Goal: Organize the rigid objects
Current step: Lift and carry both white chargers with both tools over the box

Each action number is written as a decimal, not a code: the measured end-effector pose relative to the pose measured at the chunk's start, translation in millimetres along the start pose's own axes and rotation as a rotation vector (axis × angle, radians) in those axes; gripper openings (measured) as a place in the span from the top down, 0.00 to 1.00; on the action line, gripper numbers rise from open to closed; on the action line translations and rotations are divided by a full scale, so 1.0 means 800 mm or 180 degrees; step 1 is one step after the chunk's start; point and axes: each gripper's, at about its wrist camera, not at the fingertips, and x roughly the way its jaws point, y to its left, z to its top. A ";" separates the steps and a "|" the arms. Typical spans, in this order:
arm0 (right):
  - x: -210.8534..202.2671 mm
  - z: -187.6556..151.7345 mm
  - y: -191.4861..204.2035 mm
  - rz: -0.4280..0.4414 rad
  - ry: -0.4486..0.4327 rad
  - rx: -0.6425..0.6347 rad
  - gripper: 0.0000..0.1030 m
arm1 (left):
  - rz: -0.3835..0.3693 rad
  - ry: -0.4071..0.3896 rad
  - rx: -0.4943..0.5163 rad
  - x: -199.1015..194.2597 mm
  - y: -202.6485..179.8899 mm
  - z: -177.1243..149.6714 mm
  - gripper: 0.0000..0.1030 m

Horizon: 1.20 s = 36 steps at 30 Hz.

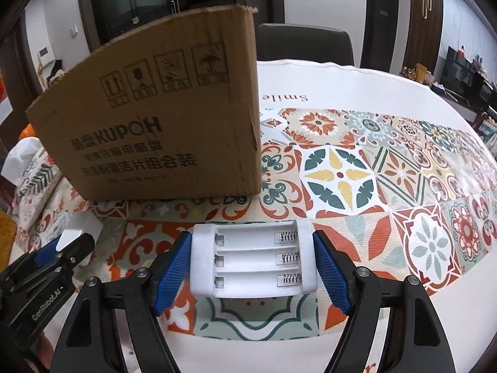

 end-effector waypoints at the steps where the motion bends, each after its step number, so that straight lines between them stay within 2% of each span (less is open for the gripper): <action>1: -0.004 -0.001 0.000 0.0002 -0.0015 -0.0002 0.25 | -0.0003 -0.0012 0.0004 -0.003 0.002 0.001 0.57; 16: -0.057 0.013 0.009 0.0123 -0.0285 -0.0025 0.25 | -0.0053 -0.0379 0.0067 -0.069 -0.004 0.021 0.57; 25: -0.096 0.025 0.018 0.0177 -0.0534 -0.0055 0.25 | -0.0116 -0.0673 0.0139 -0.114 -0.005 0.036 0.57; 36: -0.136 0.045 0.027 0.0243 -0.0863 -0.0103 0.25 | -0.0174 -0.0919 0.0178 -0.147 -0.003 0.064 0.57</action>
